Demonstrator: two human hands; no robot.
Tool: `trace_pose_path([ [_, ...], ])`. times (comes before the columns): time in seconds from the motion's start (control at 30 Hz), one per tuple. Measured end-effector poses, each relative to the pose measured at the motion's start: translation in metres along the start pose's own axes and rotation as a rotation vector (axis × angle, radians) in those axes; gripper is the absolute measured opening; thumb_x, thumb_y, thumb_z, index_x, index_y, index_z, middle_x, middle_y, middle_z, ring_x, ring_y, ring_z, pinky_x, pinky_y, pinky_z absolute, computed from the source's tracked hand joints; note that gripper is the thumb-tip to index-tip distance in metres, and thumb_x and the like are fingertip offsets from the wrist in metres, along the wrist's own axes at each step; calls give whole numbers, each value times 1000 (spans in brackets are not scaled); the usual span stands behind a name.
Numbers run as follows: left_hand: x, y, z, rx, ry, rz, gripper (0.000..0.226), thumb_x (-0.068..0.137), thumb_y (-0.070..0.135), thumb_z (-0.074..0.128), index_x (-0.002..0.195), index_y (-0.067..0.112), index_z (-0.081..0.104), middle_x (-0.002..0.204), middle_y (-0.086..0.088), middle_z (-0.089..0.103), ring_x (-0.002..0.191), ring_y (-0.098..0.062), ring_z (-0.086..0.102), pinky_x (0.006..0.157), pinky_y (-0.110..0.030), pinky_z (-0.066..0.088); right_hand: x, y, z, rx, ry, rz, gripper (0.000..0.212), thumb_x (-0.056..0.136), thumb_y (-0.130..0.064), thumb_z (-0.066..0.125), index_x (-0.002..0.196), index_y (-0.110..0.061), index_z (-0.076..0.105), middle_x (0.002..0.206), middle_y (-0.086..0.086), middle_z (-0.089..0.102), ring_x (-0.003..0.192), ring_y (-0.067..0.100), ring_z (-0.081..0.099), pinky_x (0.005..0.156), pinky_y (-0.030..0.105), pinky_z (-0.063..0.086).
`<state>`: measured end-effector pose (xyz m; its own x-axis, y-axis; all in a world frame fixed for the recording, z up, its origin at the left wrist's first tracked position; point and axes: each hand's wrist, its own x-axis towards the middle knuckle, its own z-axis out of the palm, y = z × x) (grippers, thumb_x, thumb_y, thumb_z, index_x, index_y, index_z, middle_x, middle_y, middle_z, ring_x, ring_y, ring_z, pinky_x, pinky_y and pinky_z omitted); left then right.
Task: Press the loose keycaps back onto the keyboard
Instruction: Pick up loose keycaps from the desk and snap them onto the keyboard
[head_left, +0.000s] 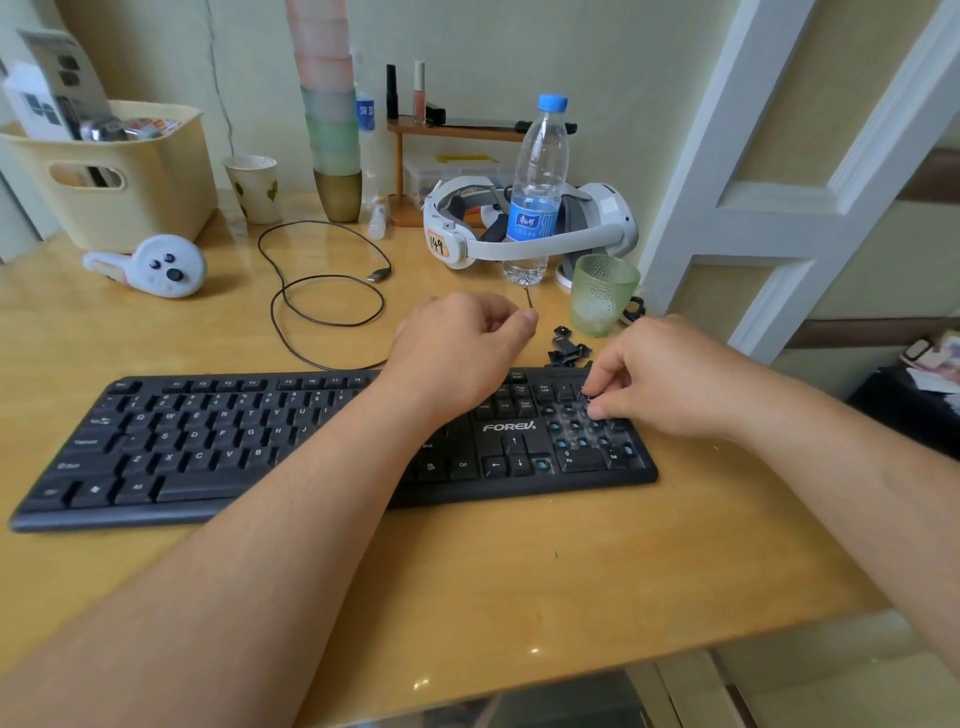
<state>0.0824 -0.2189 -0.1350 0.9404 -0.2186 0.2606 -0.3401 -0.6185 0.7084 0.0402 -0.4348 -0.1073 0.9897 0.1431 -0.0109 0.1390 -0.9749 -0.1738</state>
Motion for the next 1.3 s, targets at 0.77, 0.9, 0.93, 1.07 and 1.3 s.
trace_pose_path([
  [0.77, -3, -2, 9, 206, -128, 100, 18, 96, 44, 56, 102, 45, 74, 99, 19, 72, 106, -18, 59, 97, -45, 51, 1, -3, 0, 21, -15, 29, 13, 80, -36, 88, 88, -33, 80, 83, -16, 71, 82, -1, 61, 70, 20, 45],
  [0.9, -5, 0, 8, 217, -137, 113, 19, 96, 44, 57, 104, 45, 74, 101, 17, 72, 110, -20, 57, 99, -44, 49, 4, -4, 0, 26, -26, 46, 11, 79, -35, 89, 84, -34, 78, 86, -18, 70, 84, -3, 59, 69, 20, 43],
  [0.93, -5, 1, 8, 218, -135, 115, 18, 96, 44, 58, 104, 45, 74, 101, 17, 72, 110, -20, 57, 99, -44, 49, 4, -4, 0, 24, -32, 51, 11, 79, -35, 89, 83, -34, 78, 85, -18, 70, 82, -3, 58, 67, 19, 42],
  [1.07, -5, 1, 9, 207, -127, 120, 18, 96, 44, 58, 104, 45, 74, 100, 17, 72, 112, -21, 57, 101, -45, 48, 4, -5, -3, 41, -51, 67, 13, 79, -33, 90, 87, -32, 79, 80, -17, 70, 77, -2, 61, 63, 17, 41],
  [1.3, -8, 4, 7, 220, -135, 128, 21, 99, 41, 56, 110, 41, 75, 103, 16, 72, 112, -20, 50, 104, -39, 43, 4, -4, -5, 53, -69, 38, 15, 79, -34, 89, 89, -32, 78, 78, -16, 74, 76, -1, 68, 79, 29, 58],
])
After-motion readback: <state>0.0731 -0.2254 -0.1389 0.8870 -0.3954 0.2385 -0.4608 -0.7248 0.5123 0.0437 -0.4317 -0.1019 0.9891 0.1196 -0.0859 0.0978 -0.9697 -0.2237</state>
